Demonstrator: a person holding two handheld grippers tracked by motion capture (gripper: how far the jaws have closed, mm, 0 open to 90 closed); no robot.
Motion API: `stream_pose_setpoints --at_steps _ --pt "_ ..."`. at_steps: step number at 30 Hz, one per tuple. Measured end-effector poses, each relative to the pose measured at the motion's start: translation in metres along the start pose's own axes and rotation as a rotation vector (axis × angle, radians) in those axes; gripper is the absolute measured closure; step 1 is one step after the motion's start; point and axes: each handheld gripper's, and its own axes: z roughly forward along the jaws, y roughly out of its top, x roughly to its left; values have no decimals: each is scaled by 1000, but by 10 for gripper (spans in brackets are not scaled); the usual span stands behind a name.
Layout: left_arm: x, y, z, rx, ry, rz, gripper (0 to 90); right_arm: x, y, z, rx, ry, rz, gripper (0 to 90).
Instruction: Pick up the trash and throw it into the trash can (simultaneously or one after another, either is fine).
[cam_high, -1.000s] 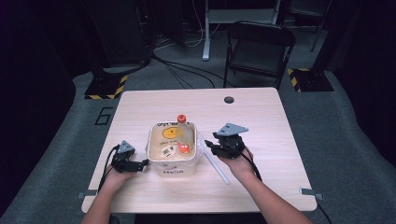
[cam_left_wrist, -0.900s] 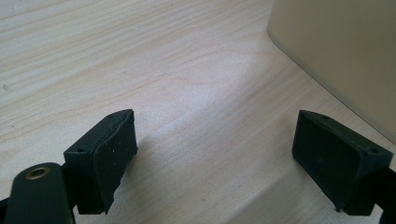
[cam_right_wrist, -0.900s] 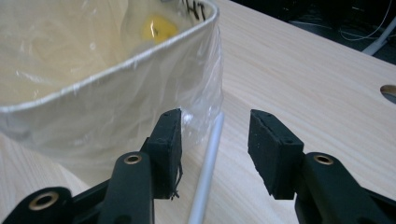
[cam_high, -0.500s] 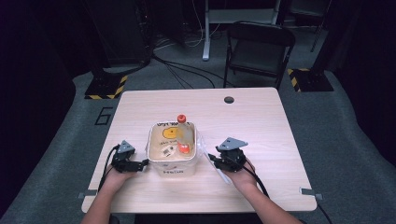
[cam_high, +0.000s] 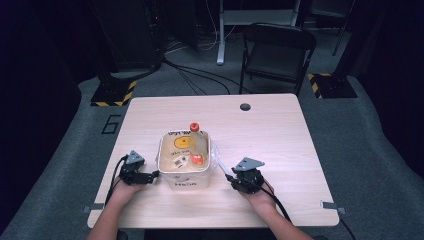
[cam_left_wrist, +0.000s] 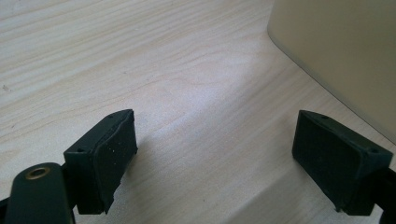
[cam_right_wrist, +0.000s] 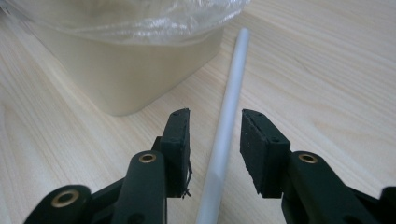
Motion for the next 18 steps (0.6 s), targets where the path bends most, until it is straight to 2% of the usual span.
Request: stream_pose_setpoints --at_steps 6,18 --pt "0 0 0 0 0 0 137 0 -10 2 19 6 19 656" --pt "0 0 0 -2 0 2 136 1 -21 7 73 14 28 694"
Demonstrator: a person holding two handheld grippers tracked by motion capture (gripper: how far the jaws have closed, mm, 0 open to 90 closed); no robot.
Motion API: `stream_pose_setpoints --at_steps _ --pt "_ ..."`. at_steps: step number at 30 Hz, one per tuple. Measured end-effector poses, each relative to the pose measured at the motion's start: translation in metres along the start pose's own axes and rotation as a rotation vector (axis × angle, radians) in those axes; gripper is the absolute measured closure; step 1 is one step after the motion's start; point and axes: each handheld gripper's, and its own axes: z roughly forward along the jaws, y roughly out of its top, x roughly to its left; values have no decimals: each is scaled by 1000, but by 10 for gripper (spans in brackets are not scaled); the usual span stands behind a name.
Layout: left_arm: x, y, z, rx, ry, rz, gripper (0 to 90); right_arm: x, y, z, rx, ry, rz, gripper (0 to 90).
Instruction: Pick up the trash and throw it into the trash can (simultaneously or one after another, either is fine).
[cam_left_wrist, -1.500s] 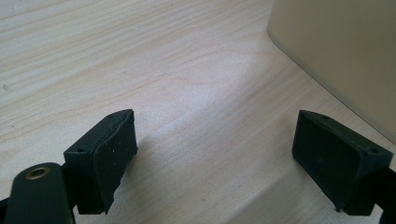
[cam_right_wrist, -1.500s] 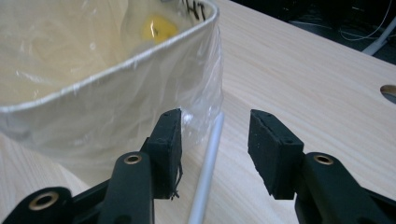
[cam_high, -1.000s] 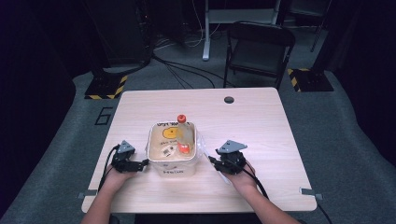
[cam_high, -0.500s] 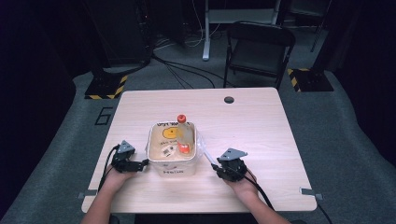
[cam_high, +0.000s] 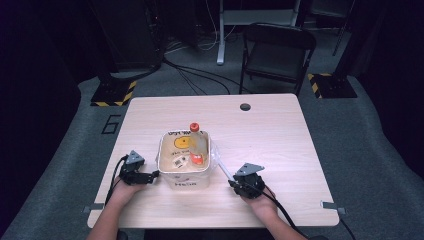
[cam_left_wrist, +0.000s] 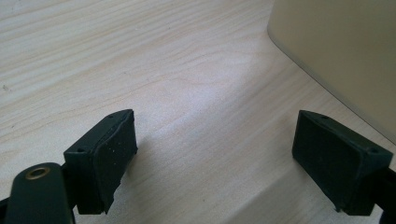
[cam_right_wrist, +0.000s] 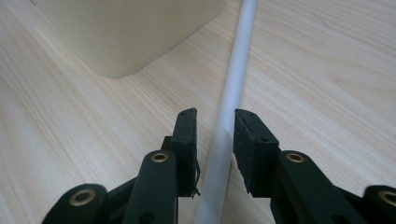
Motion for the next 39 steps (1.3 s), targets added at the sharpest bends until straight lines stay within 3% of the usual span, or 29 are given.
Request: stream_pose_setpoints --at_steps 6,17,29,39 --pt "0 0 0 -1 0 -2 136 -2 -5 3 26 -7 14 716" --pt "0 0 0 1 -1 -3 137 -6 -5 4 16 -23 44 782" --pt "0 0 0 -1 0 -2 136 -11 2 -2 -16 -45 56 788" --pt "0 0 0 -2 1 -2 136 -24 15 -12 -55 -65 65 788"
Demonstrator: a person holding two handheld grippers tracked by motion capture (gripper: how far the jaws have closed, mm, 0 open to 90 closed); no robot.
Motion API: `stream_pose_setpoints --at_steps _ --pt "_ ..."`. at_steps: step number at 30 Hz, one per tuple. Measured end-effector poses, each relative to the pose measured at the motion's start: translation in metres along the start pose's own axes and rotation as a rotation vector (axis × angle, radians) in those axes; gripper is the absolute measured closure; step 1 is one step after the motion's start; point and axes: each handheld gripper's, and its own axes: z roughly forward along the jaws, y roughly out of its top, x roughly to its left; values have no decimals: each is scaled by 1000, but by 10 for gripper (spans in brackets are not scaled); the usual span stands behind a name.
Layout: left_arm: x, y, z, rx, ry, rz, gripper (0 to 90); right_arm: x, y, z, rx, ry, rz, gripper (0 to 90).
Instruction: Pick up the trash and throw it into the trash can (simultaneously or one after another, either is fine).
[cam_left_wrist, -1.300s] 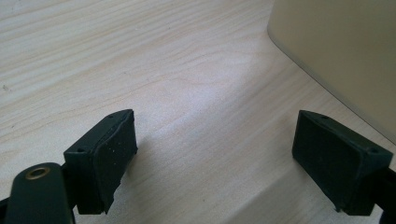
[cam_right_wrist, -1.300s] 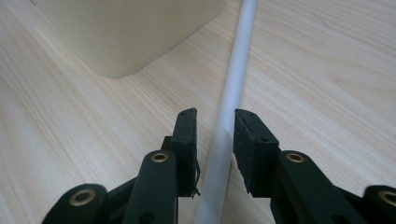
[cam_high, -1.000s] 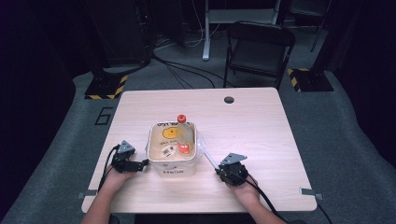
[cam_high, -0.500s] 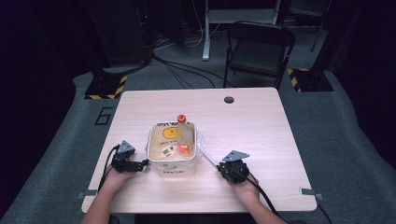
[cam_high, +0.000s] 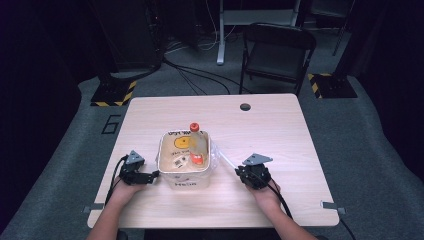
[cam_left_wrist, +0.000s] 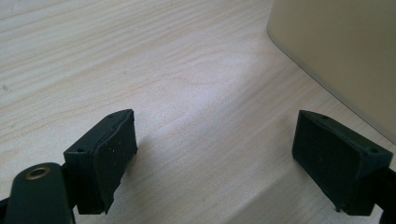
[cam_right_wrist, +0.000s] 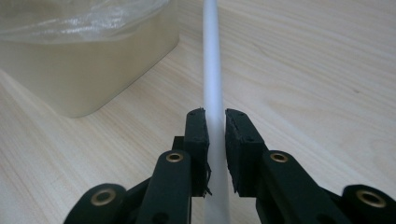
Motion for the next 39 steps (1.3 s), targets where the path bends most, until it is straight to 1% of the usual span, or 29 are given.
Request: stream_pose_setpoints --at_steps 2,5,8,11,15,23,31,39 --pt "0 0 0 0 0 0 137 -3 3 -2 -6 -5 -4 788" --pt "0 0 0 0 0 0 136 -7 8 -7 -18 -8 4 788" --pt "0 0 0 2 -1 -1 136 -11 12 -12 -32 -4 24 788" --pt "0 0 0 2 0 -1 137 -14 17 -16 -41 0 25 788" --pt "0 0 0 2 -1 -1 136 -15 24 -23 -50 5 12 787" --pt "0 0 0 3 -1 -1 137 -18 31 -37 -62 17 3 788" --pt "0 0 0 0 1 0 137 -19 37 -56 -81 47 -20 788" --pt "0 0 0 0 1 1 137 -15 42 -73 -91 74 -46 787"
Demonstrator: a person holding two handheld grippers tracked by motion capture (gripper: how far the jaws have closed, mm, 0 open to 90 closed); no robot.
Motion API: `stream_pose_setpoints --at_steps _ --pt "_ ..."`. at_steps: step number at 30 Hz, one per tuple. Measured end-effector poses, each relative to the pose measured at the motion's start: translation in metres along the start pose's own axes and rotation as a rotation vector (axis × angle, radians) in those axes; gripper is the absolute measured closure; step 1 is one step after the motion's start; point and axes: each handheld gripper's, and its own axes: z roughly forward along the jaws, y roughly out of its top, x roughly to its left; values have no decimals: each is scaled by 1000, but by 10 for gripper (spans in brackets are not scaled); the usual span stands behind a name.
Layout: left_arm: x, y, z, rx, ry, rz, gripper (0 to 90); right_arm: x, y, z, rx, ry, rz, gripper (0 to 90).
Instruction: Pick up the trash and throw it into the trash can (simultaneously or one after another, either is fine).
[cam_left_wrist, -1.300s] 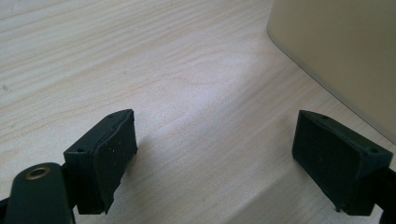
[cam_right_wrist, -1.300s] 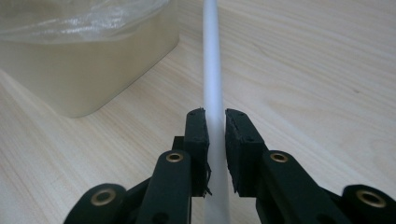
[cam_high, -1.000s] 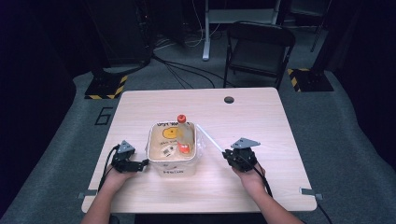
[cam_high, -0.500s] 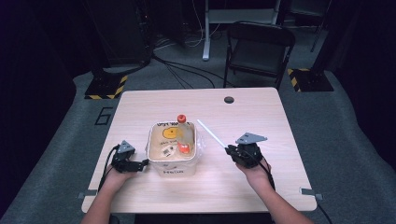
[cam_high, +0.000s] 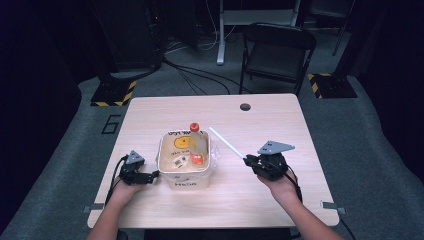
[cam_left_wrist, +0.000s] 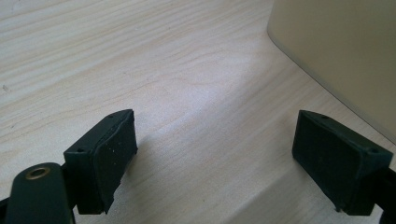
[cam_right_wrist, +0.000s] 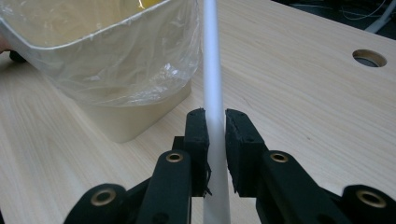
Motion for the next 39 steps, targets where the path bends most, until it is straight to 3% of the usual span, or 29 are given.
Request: stream_pose_setpoints --at_steps 23,39 --pt "0 0 0 0 0 -1 137 23 3 -28 -9 83 -61 787" --pt "0 0 0 0 1 -1 137 37 8 -22 -6 141 -101 787"
